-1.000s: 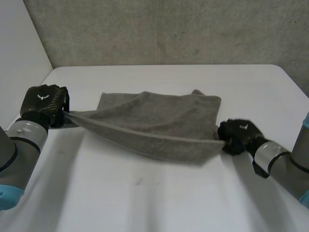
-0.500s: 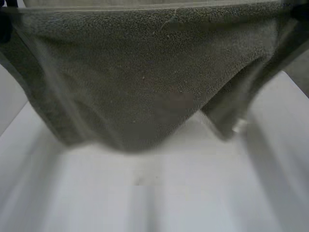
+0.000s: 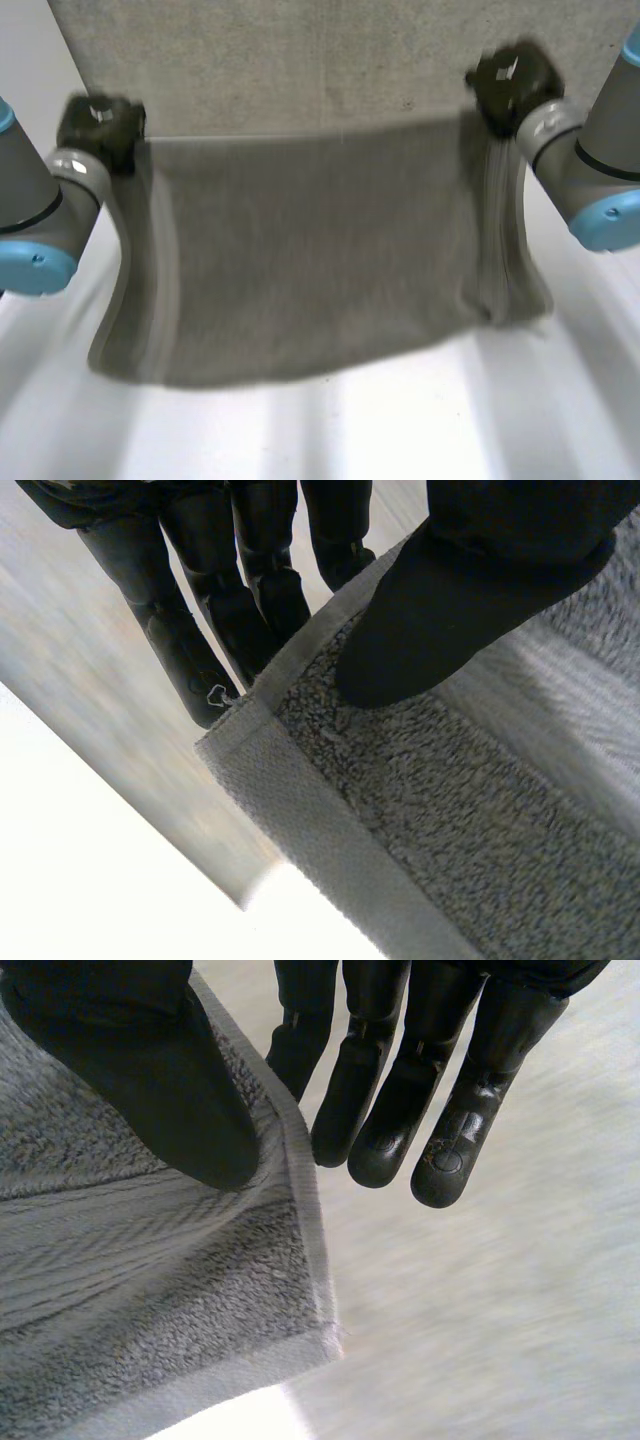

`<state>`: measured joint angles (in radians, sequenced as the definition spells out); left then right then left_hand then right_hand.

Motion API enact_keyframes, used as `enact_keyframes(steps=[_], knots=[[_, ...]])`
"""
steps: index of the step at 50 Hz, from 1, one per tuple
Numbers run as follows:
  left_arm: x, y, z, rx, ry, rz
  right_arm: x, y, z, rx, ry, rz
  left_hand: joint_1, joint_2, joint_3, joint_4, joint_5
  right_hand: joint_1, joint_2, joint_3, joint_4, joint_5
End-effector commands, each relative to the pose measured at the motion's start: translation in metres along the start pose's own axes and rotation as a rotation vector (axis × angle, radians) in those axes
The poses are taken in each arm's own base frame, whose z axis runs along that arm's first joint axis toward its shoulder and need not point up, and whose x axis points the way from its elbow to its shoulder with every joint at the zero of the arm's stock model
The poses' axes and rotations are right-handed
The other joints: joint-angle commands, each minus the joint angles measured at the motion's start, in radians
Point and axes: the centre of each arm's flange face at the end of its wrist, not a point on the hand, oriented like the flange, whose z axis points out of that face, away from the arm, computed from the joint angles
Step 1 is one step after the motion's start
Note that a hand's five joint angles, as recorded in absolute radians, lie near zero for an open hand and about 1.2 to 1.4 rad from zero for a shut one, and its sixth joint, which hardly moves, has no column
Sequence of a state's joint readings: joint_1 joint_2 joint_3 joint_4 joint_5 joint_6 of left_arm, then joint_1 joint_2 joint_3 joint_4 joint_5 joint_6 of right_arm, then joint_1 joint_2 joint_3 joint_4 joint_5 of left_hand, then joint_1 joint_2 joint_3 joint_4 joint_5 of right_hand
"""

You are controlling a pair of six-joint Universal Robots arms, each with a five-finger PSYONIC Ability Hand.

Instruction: Fold the towel.

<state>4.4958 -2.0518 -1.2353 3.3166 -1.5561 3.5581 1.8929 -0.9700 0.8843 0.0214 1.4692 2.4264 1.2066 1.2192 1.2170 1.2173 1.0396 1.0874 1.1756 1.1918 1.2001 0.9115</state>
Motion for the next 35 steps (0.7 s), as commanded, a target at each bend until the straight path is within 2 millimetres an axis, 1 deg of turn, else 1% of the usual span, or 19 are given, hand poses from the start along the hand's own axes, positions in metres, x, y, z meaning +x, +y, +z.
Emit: enact_keyframes(steps=[1, 2, 4, 8, 13, 15, 16, 18, 19, 20, 21, 23, 24, 26, 27, 29, 32, 34, 35], knots=[[-0.044, -0.1, 0.016, 0.59, -0.247, -0.05, 0.075, -0.076, 0.011, 0.491, 0.498, -0.044, 0.19, 0.177, 0.179, 0.179, 0.182, 0.309, 0.221, 0.204, 0.196, 0.31], [-0.044, -0.101, 0.016, 0.591, -0.248, -0.05, 0.082, -0.088, 0.004, 0.554, 0.546, -0.049, 0.19, 0.177, 0.179, 0.179, 0.182, 0.309, 0.221, 0.204, 0.196, 0.31], [-0.06, -0.131, 0.004, 0.747, -0.305, -0.1, 0.083, -0.092, -0.002, 0.579, 0.553, -0.049, 0.19, 0.177, 0.179, 0.179, 0.182, 0.309, 0.221, 0.204, 0.196, 0.31], [-0.06, -0.13, -0.002, 0.737, -0.288, -0.146, 0.073, -0.085, -0.007, 0.543, 0.484, -0.04, 0.19, 0.177, 0.179, 0.179, 0.182, 0.309, 0.221, 0.204, 0.196, 0.31], [-0.049, -0.096, -0.003, 0.582, -0.229, -0.181, 0.043, -0.054, -0.012, 0.359, 0.271, -0.016, 0.19, 0.177, 0.179, 0.179, 0.182, 0.309, 0.221, 0.204, 0.196, 0.31], [-0.036, -0.062, -0.005, 0.438, -0.184, -0.186, 0.02, -0.027, -0.02, 0.219, 0.123, 0.018, 0.19, 0.177, 0.179, 0.179, 0.182, 0.309, 0.221, 0.204, 0.196, 0.31], [-0.035, -0.062, -0.005, 0.437, -0.184, -0.186, 0.02, -0.027, -0.02, 0.218, 0.122, 0.018, 0.19, 0.177, 0.179, 0.179, 0.182, 0.309, 0.221, 0.204, 0.196, 0.31], [-0.018, -0.021, -0.011, 0.286, -0.129, -0.185, -0.006, -0.002, -0.031, 0.1, -0.007, 0.06, 0.19, 0.177, 0.179, 0.179, 0.182, 0.309, 0.221, 0.204, 0.196, 0.31], [-0.018, -0.021, -0.011, 0.286, -0.128, -0.185, -0.006, -0.002, -0.032, 0.1, -0.008, 0.061, 0.19, 0.177, 0.179, 0.179, 0.182, 0.309, 0.221, 0.204, 0.196, 0.31], [-0.007, 0.001, -0.014, 0.21, -0.094, -0.182, -0.02, 0.012, -0.037, 0.05, -0.069, 0.083, 0.19, 0.177, 0.179, 0.179, 0.182, 0.309, 0.221, 0.204, 0.196, 0.31], [-0.007, 0.001, -0.015, 0.21, -0.094, -0.182, -0.036, 0.027, -0.041, 0.004, -0.126, 0.105, 0.19, 0.177, 0.179, 0.179, 0.182, 0.309, 0.221, 0.204, 0.196, 0.31], [0.011, 0.04, -0.025, 0.071, -0.035, -0.18, -0.05, 0.04, -0.045, -0.031, -0.173, 0.123, 0.19, 0.177, 0.179, 0.179, 0.182, 0.309, 0.221, 0.204, 0.196, 0.31], [0.011, 0.04, -0.025, 0.071, -0.035, -0.18, -0.05, 0.04, -0.046, -0.031, -0.174, 0.124, 0.19, 0.177, 0.179, 0.179, 0.182, 0.309, 0.221, 0.204, 0.196, 0.31], [0.021, 0.07, -0.035, -0.035, -0.007, -0.18, -0.078, 0.067, -0.055, -0.1, -0.272, 0.157, 0.19, 0.177, 0.179, 0.179, 0.182, 0.309, 0.221, 0.204, 0.196, 0.31], [0.021, 0.07, -0.035, -0.035, -0.007, -0.18, -0.078, 0.067, -0.055, -0.1, -0.272, 0.157, 0.19, 0.177, 0.179, 0.179, 0.182, 0.309, 0.221, 0.204, 0.196, 0.31], [0.023, 0.08, -0.04, -0.076, 0.0, -0.177, -0.1, 0.095, -0.061, -0.169, -0.348, 0.183, 0.19, 0.177, 0.179, 0.179, 0.182, 0.309, 0.221, 0.204, 0.196, 0.31], [0.026, 0.092, -0.05, -0.141, 0.016, -0.158, -0.108, 0.104, -0.064, -0.193, -0.374, 0.192, 0.19, 0.177, 0.179, 0.179, 0.182, 0.309, 0.221, 0.204, 0.196, 0.31], [0.025, 0.098, -0.057, -0.174, 0.02, -0.139, -0.115, 0.115, -0.067, -0.233, -0.391, 0.208, 0.19, 0.177, 0.179, 0.179, 0.182, -0.046, -0.135, -0.151, -0.159, -0.045], [0.025, 0.098, -0.057, -0.174, 0.02, -0.139, -0.115, 0.115, -0.067, -0.233, -0.391, 0.208, 0.19, 0.177, 0.179, 0.179, 0.182, -0.048, -0.136, -0.153, -0.161, -0.047]])
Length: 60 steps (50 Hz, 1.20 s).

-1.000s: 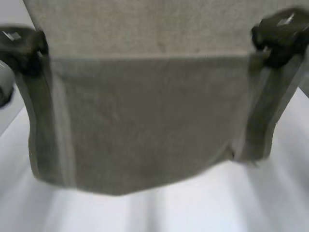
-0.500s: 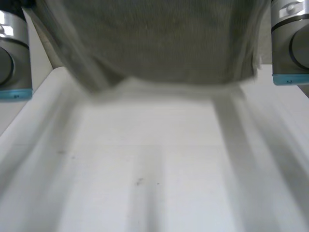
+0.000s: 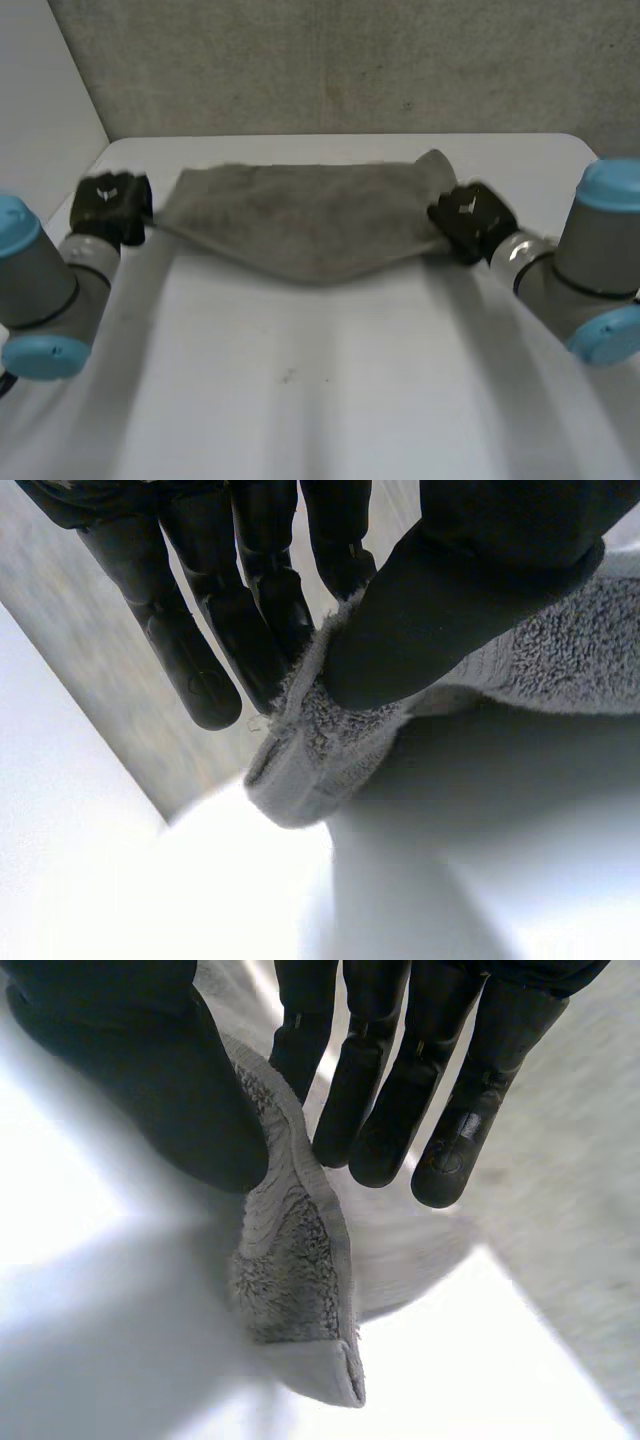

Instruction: Fold the towel.

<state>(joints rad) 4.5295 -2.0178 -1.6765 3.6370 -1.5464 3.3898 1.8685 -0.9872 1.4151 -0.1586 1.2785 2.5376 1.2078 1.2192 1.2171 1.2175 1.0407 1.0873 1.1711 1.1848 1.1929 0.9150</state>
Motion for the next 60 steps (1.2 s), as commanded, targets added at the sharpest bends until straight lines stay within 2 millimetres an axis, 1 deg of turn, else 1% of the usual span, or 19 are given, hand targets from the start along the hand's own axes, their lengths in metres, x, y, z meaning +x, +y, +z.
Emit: enact_keyframes(steps=[1, 5, 16, 23, 33, 43, 45, 46, 47, 48, 49, 51, 53, 54, 55, 56, 58, 59, 60], knots=[[-0.003, 0.018, -0.014, -0.09, 0.004, 0.037, -0.014, 0.035, 0.003, -0.085, -0.053, 0.045, 0.188, 0.177, 0.179, 0.179, 0.181, -0.057, -0.141, -0.154, -0.163, -0.059], [-0.004, 0.012, -0.019, -0.078, -0.001, 0.039, -0.006, 0.041, 0.001, -0.102, -0.036, 0.064, 0.188, 0.177, 0.179, 0.179, 0.181, -0.119, -0.202, -0.216, -0.224, -0.121], [-0.008, -0.001, -0.024, -0.045, -0.016, 0.039, 0.027, 0.054, -0.001, -0.109, 0.066, 0.402, 0.188, 0.177, 0.179, 0.179, 0.181, -0.38, -0.464, -0.477, -0.485, -0.382], [-0.007, 0.0, -0.026, -0.049, -0.012, 0.036, 0.037, 0.063, 0.0, -0.121, 0.092, 0.405, 0.188, 0.177, 0.179, 0.179, 0.181, -0.395, -0.478, -0.492, -0.5, -0.397], [-0.005, 0.001, -0.028, -0.053, -0.003, 0.035, 0.037, 0.07, 0.007, -0.101, 0.103, 0.38, 0.188, 0.177, 0.179, 0.179, 0.181, -0.392, -0.475, -0.489, -0.497, -0.394], [-0.005, 0.001, -0.028, -0.052, -0.002, 0.033, 0.034, 0.079, 0.015, -0.096, 0.099, 0.391, 0.188, 0.177, 0.179, 0.179, 0.181, -0.362, -0.446, -0.46, -0.468, -0.365], [-0.004, 0.002, -0.027, -0.054, -0.001, 0.033, 0.032, 0.083, 0.018, -0.084, 0.095, 0.39, 0.188, 0.177, 0.179, 0.179, 0.181, -0.182, -0.265, -0.279, -0.287, -0.184], [-0.005, 0.002, -0.028, -0.056, -0.002, 0.033, 0.032, 0.083, 0.018, -0.084, 0.095, 0.39, 0.188, 0.177, 0.179, 0.179, 0.181, -0.18, -0.264, -0.278, -0.286, -0.183], [-0.005, 0.002, -0.028, -0.056, -0.002, 0.033, 0.032, 0.084, 0.02, -0.075, 0.096, 0.389, 0.188, 0.177, 0.179, 0.179, 0.181, 0.023, -0.061, -0.074, -0.082, 0.021], [-0.005, 0.002, -0.028, -0.056, -0.002, 0.033, 0.032, 0.084, 0.02, -0.075, 0.096, 0.389, 0.188, 0.177, 0.179, 0.179, 0.181, 0.025, -0.059, -0.072, -0.08, 0.023], [-0.005, 0.002, -0.028, -0.056, -0.002, 0.033, 0.033, 0.083, 0.021, -0.061, 0.101, 0.384, 0.188, 0.177, 0.179, 0.179, 0.181, 0.306, 0.222, 0.209, 0.2, 0.304], [-0.006, 0.002, -0.028, -0.061, -0.005, 0.04, 0.037, 0.08, 0.021, -0.044, 0.115, 0.379, 0.188, 0.177, 0.179, 0.179, 0.181, 0.309, 0.225, 0.211, 0.203, 0.307], [-0.006, 0.003, -0.029, -0.075, -0.003, 0.043, 0.055, 0.068, 0.017, -0.01, 0.16, 0.378, 0.188, 0.177, 0.179, 0.179, 0.181, 0.309, 0.225, 0.211, 0.203, 0.307], [-0.006, 0.001, -0.031, -0.085, 0.001, 0.043, 0.055, 0.068, 0.017, -0.01, 0.16, 0.378, 0.188, 0.177, 0.179, 0.179, 0.181, 0.309, 0.225, 0.211, 0.203, 0.307], [-0.006, 0.001, -0.031, -0.085, 0.001, 0.043, 0.073, 0.054, 0.011, 0.024, 0.198, 0.369, 0.188, 0.177, 0.179, 0.179, 0.181, 0.309, 0.225, 0.211, 0.203, 0.307], [-0.007, -0.003, -0.035, -0.094, 0.002, 0.044, 0.073, 0.054, 0.01, 0.024, 0.198, 0.368, 0.188, 0.177, 0.179, 0.179, 0.181, 0.309, 0.225, 0.211, 0.203, 0.307], [-0.009, -0.01, -0.04, -0.099, 0.004, 0.048, 0.102, 0.03, -0.009, 0.064, 0.257, 0.338, 0.188, 0.177, 0.179, 0.179, 0.181, 0.309, 0.225, 0.211, 0.203, 0.307], [-0.011, -0.017, -0.046, -0.107, 0.007, 0.055, 0.102, 0.03, -0.009, 0.064, 0.257, 0.338, 0.188, 0.177, 0.179, 0.179, 0.181, 0.309, 0.225, 0.211, 0.203, 0.307], [-0.011, -0.017, -0.046, -0.108, 0.007, 0.055, 0.106, 0.021, -0.021, 0.055, 0.255, 0.334, 0.188, 0.177, 0.179, 0.179, 0.181, 0.309, 0.225, 0.211, 0.203, 0.307]])
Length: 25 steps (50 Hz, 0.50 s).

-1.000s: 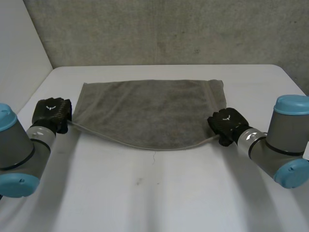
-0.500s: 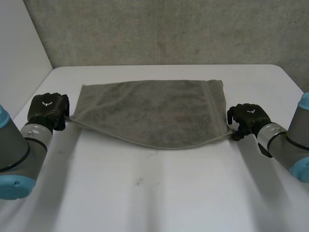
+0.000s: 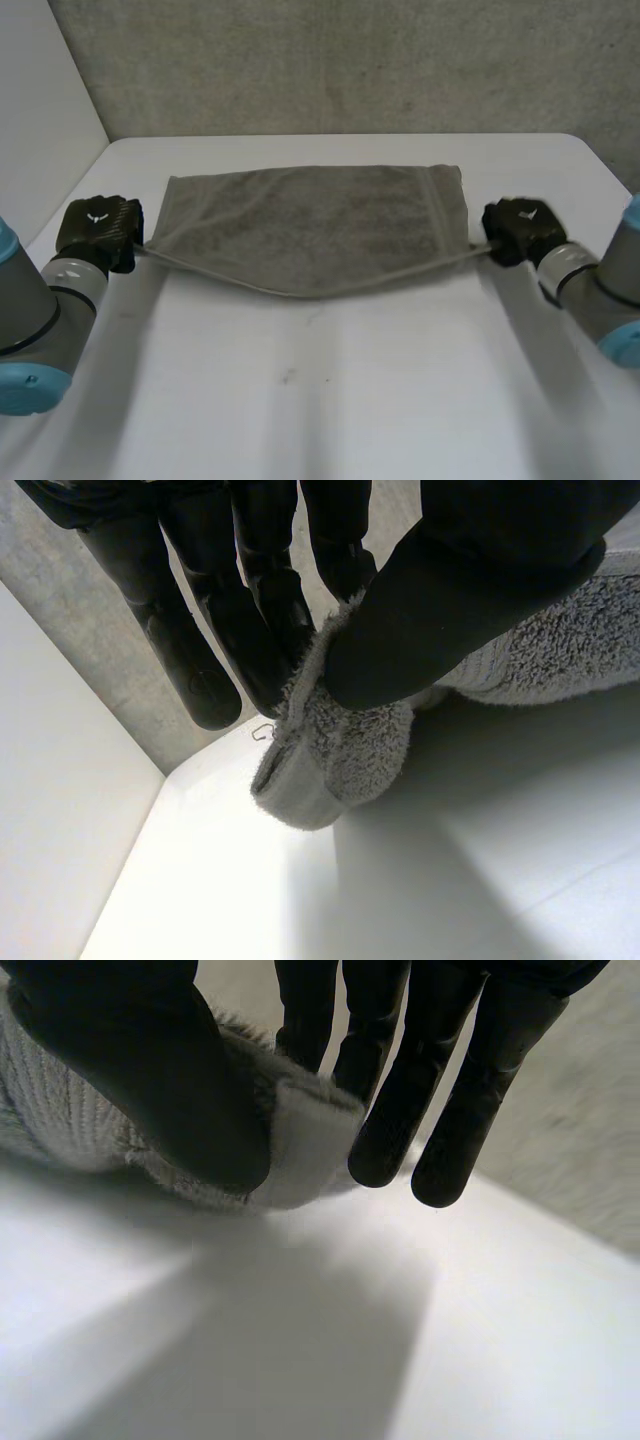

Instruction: Fold the towel.

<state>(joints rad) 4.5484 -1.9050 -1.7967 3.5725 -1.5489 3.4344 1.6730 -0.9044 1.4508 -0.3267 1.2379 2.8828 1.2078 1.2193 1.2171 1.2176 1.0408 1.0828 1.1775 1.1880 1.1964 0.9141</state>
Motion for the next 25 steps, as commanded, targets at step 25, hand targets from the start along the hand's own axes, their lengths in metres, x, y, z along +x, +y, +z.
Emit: enact_keyframes(steps=[25], knots=[[-0.011, -0.062, -0.117, -0.228, 0.092, 0.236, 0.025, -0.11, -0.15, -0.271, -0.037, -0.456, 0.188, 0.177, 0.179, 0.179, 0.181, 0.313, 0.219, 0.208, 0.2, 0.308]])
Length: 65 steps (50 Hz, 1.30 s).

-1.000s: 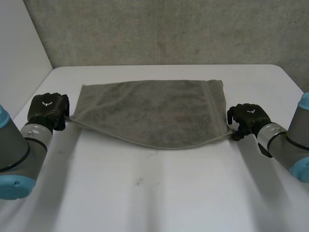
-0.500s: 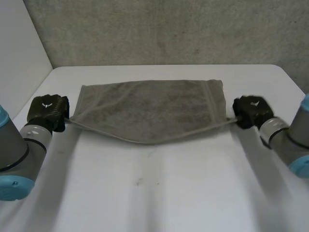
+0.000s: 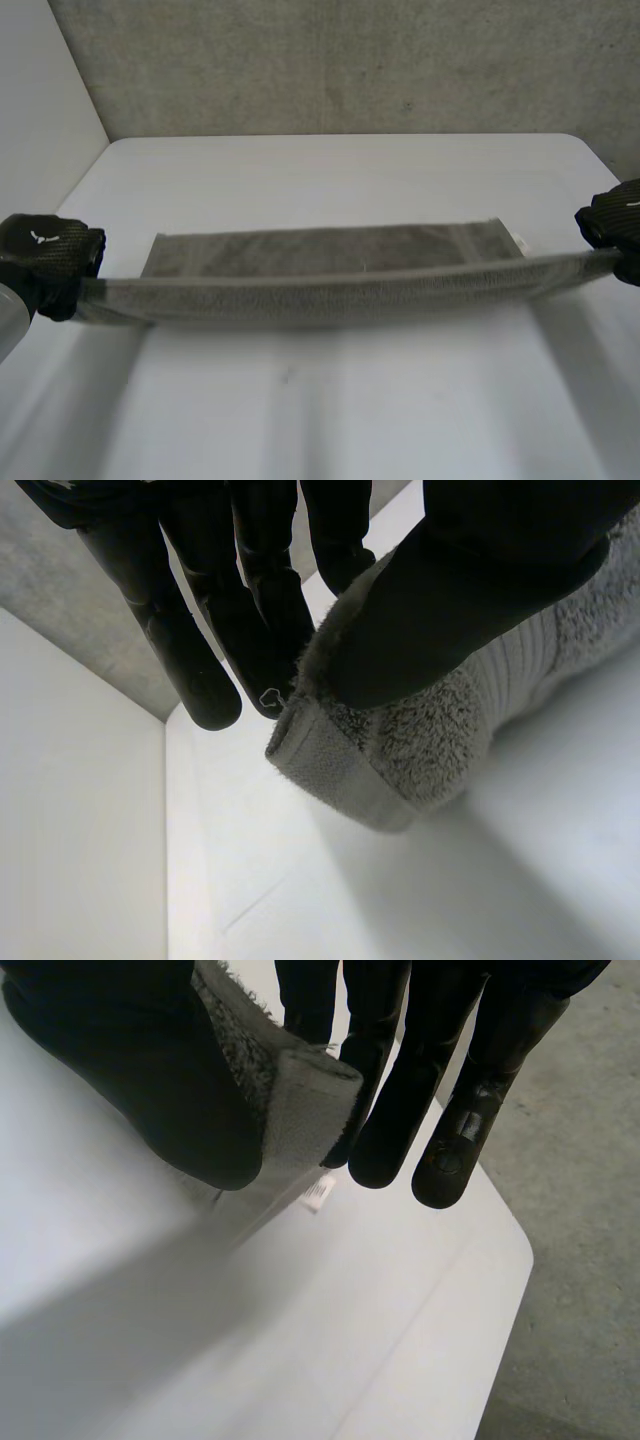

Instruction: Fold the towel.

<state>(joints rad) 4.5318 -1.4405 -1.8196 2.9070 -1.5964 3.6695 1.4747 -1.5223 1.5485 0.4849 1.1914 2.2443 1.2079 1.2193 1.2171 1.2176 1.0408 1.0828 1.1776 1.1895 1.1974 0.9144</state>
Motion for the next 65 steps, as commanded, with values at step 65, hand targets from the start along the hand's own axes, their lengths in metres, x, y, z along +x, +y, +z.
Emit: enact_keyframes(steps=[65], knots=[[0.057, -0.003, 0.096, 0.366, -0.015, -0.117, -0.021, 0.028, 0.1, 0.185, 0.073, 0.275, -1.033, -1.045, -1.043, -1.043, -1.041, -0.869, -0.964, -0.976, -0.984, -0.875]])
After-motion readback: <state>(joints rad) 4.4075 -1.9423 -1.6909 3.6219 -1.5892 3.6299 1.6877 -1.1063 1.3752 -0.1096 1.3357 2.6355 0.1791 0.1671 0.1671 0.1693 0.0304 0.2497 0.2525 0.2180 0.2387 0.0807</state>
